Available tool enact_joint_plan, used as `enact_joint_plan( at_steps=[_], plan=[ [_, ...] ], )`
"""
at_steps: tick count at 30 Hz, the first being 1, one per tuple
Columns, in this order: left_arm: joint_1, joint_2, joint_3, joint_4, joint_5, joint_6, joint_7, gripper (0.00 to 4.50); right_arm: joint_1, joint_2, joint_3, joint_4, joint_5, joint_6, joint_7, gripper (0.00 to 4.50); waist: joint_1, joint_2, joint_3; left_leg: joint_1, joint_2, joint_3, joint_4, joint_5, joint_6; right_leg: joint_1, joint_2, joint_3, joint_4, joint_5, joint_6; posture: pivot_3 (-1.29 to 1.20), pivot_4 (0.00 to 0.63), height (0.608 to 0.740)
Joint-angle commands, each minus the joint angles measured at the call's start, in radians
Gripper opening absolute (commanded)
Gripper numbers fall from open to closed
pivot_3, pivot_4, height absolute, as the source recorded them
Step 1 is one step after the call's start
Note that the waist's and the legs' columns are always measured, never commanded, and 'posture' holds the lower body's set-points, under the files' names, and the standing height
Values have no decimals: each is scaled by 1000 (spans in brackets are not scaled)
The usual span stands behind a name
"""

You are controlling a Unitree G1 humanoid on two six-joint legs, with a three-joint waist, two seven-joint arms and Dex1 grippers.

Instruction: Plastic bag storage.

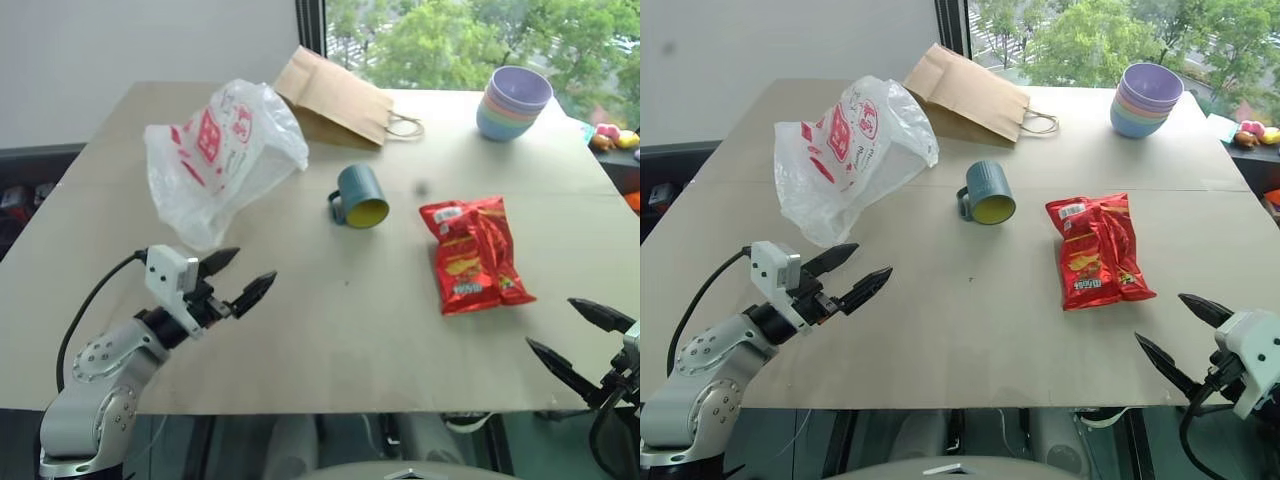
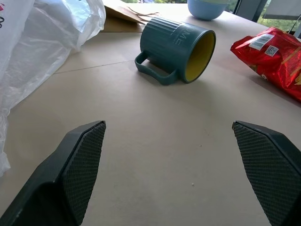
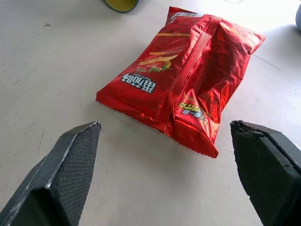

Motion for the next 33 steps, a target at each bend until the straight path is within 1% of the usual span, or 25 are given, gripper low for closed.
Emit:
enact_joint_plan(
  at_steps=[1, 6, 8, 10, 11, 13, 15, 17, 18, 21, 25, 29, 31, 33],
  plan=[
    [-26, 3, 27, 1, -4, -21, 16, 4500, -24, -22, 25, -39, 26, -8, -35, 4451, 0, 0, 0, 0, 0, 0, 0, 0, 0, 0, 0, 0, 0, 0, 0, 0, 150, 740],
    [-151, -14, 15, 20, 12, 20, 140, 4500, -174, -69, 120, -124, 115, 29, -104, 4451, -3, 0, 0, 1, 0, -1, 2, 0, 0, 1, 1, 1, 0, 0, 0, 0, 150, 740],
    [-229, -21, -9, 31, 79, 14, 225, 4500, -270, -104, 182, -143, 171, 73, -131, 4451, -1, -1, 0, 3, -1, 0, 2, 0, 0, 3, 2, 0, 1, 0, 0, 0, 150, 740],
    [-310, -16, -29, 54, 118, 44, 287, 4500, -385, -143, 263, -149, 207, 115, -155, 4451, -1, -2, 0, 2, -1, 0, 2, 0, 0, 4, 3, 0, 1, 0, 0, 0, 150, 740],
    [-339, -1, -53, 69, 164, 60, 312, 4500, -428, -158, 295, -144, 214, 125, -159, 4451, -1, -2, 0, 3, -1, 0, 2, 0, 0, 5, 3, 1, 1, 0, 0, 0, 150, 740],
    [-435, 46, -149, 149, 330, 76, 390, 4500, -519, -189, 372, -125, 221, 135, -145, 4451, 2, -2, 0, 2, -2, 0, 2, 0, 0, 4, 4, 1, 1, 0, 0, 0, 150, 740],
    [-515, 70, -215, 237, 440, 57, 436, 4500, -564, -203, 416, -105, 219, 131, -138, 4451, 8, -2, 0, 1, -2, -2, 1, 0, 0, 4, 5, 1, 0, 0, 0, 0, 150, 740],
    [-605, 84, -300, 360, 566, 48, 490, 4500, -578, -212, 431, -80, 209, 111, -127, 4451, 20, -3, 0, 1, -2, -2, 0, 0, 0, 4, 5, 1, 0, 1, 1, 0, 150, 740],
    [-649, 79, -324, 424, 606, 42, 512, 4500, -582, -214, 438, -70, 200, 98, -124, 4451, 25, -3, 0, 0, -2, -3, 0, 0, 0, 4, 6, 1, -1, 1, 2, 0, 150, 740],
    [-734, 73, -373, 564, 675, 14, 524, 4500, -576, -207, 448, -63, 190, 72, -131, 4451, 26, -3, 1, -1, -2, -2, 0, 0, 0, 4, 5, 1, -1, 3, 4, 0, 150, 740],
    [-829, 62, -410, 742, 715, -59, 498, 4500, -556, -182, 453, -78, 183, 41, -158, 4451, 26, -3, 1, -1, -2, -1, 0, 0, 0, 3, 5, 1, -1, 3, 4, 0, 150, 740],
    [-913, 40, -416, 888, 714, -145, 462, 4500, -529, -145, 433, -110, 213, 17, -191, 4451, 25, -3, 1, -1, -2, -2, 1, 0, 0, 3, 5, 1, 1, 3, 4, 0, 150, 740],
    [-939, 23, -411, 930, 707, -164, 457, 4500, -517, -136, 417, -119, 241, 14, -198, 4451, 22, -3, 1, -1, -2, -1, 2, 0, 0, 3, 5, 1, 1, 3, 4, 0, 150, 740],
    [-971, 1, -420, 992, 714, -196, 461, 4500, -513, -135, 401, -126, 301, 36, -213, 4451, 23, -3, 1, -1, -2, -1, 2, 0, 0, 3, 5, 1, 1, 3, 4, 0, 150, 740]
  ],
)
